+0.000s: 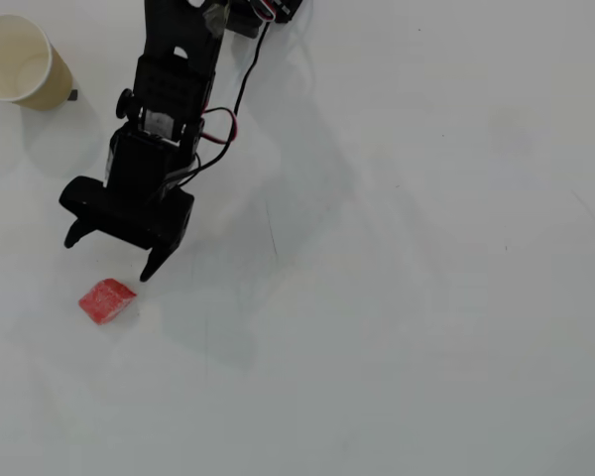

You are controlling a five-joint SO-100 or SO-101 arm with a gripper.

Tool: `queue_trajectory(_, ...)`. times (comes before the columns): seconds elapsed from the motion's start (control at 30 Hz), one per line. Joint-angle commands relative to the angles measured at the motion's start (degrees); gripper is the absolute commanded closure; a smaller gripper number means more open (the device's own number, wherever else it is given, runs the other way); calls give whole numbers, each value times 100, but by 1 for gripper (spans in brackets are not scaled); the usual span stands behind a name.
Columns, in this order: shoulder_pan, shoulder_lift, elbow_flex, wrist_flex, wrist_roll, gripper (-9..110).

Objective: Pick up the cube and drop it in the cup.

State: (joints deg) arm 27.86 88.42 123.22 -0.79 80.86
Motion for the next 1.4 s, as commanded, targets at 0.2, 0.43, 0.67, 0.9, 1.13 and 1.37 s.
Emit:
queue_trajectory(0.2, -97, -668, -1556, -325, -44, 63)
queue_trajectory(0.43, -70, -1266, -1986, -457, -44, 63)
queue_trajectory(0.67, -9, -1723, -2329, -642, -44, 63)
queue_trajectory(0.9, 97, -2074, -2628, -756, -44, 63)
queue_trajectory(1.13, 229, -2303, -2804, -800, -44, 64)
queue_trajectory(1.37, 316, -2347, -2839, -800, -44, 65)
